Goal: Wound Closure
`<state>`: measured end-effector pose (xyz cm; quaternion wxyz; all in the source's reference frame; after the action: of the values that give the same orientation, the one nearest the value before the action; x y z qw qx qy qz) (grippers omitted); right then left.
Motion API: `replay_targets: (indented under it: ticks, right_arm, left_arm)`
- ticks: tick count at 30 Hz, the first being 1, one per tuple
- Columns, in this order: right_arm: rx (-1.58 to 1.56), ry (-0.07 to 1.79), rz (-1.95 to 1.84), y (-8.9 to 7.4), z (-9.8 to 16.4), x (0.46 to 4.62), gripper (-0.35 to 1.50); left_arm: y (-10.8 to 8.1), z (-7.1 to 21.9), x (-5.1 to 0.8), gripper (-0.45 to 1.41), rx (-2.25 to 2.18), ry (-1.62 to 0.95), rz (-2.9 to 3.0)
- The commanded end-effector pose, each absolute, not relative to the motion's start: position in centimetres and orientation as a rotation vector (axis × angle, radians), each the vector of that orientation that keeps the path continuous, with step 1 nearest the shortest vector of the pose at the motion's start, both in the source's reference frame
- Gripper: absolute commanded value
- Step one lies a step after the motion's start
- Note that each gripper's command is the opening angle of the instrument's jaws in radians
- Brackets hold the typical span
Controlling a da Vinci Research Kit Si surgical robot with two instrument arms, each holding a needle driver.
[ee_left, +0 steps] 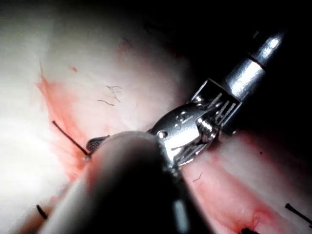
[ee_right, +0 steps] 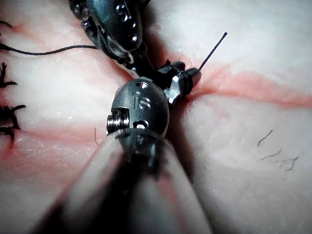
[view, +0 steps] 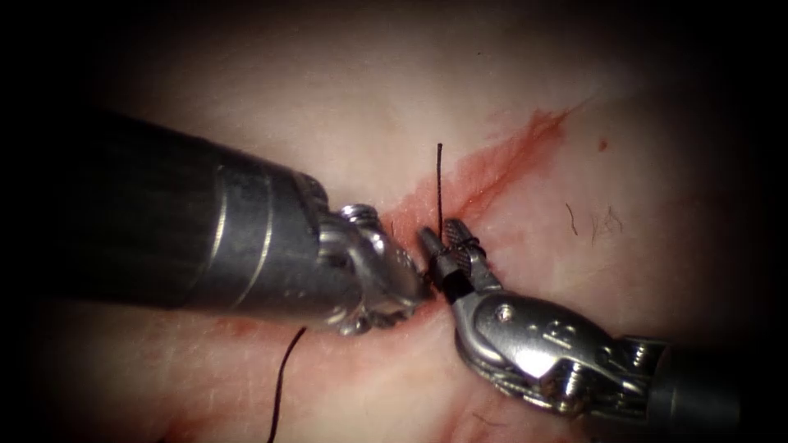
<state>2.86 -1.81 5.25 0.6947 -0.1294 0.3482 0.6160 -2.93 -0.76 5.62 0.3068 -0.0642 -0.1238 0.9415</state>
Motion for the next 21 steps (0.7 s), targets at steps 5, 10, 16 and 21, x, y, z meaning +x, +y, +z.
replay_targets:
  ticks: [5,10,16,21]
  right_arm:
    - [-0.292,0.778,1.380,-1.74,5.30,2.91,0.56]
    - [-0.293,0.777,1.382,-1.73,5.31,2.91,0.58]
    - [-0.291,0.775,1.384,-1.71,5.28,2.91,0.59]
    - [-0.290,0.773,1.387,-1.70,5.26,2.91,0.63]
  left_arm:
    - [-0.74,5.67,-2.98,-0.45,-0.172,-0.331,2.490]
    - [-0.72,5.66,-2.98,-0.45,-0.172,-0.335,2.491]
    - [-0.71,5.64,-2.97,-0.45,-0.172,-0.336,2.490]
    - [-0.71,5.64,-2.97,-0.45,-0.173,-0.338,2.491]
